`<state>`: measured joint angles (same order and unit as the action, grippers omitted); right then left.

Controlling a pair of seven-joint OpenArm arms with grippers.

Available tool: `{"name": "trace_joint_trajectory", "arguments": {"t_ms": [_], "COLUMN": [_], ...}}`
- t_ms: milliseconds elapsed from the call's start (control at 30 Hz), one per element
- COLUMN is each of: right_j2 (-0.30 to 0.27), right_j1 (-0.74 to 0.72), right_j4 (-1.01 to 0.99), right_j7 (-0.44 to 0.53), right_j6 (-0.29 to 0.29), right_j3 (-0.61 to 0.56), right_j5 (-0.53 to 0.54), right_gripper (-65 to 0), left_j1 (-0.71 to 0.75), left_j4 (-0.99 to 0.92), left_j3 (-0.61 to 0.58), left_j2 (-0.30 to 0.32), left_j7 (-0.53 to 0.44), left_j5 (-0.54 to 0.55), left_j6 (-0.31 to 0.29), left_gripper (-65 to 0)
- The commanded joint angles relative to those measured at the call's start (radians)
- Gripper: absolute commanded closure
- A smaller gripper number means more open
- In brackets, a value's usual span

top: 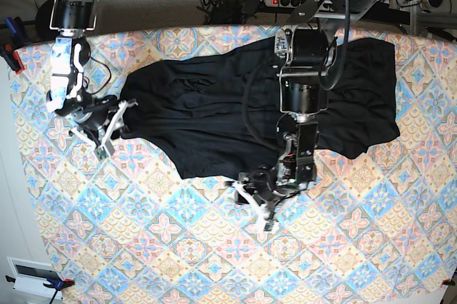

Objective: Layout the t-shirt on the table in an organized manner, then fold the t-shirt properly

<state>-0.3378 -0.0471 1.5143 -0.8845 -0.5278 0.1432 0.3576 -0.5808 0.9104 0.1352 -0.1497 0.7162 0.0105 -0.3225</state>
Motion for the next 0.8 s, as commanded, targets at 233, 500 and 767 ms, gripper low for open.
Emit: {"name": "trace_joint_trajectory", "arguments": {"t_ms": [233,500,767], "right_j2": [-0.014,-0.014,-0.014], "right_j1": [-0.024,-0.101,-0.102], "right_j4": [0.006,-0.142,-0.179], "right_j7": [-0.017,-0.012,-0.014], "right_j6": [-0.004,-0.004,-0.004], "right_j3": [0.028,0.028,-0.004], "right_j5": [0.007,0.008,0.008], "right_gripper": [-19.4,-19.4,-18.2], "left_j1": [-0.032,-0.029,-0.031], "left_j4": [-0.083,-0.139,-0.169], "left_j3": [-0.223,-0.279,-0.274], "left_j2": [-0.006,-0.004,0.002], "left_j7": [-0.065,-0.106,-0.177], "left_j5": [0.016,0.01,0.01], "left_j6": [-0.004,-0.004,0.092], "left_gripper": [-27.0,-21.3,0.0]}}
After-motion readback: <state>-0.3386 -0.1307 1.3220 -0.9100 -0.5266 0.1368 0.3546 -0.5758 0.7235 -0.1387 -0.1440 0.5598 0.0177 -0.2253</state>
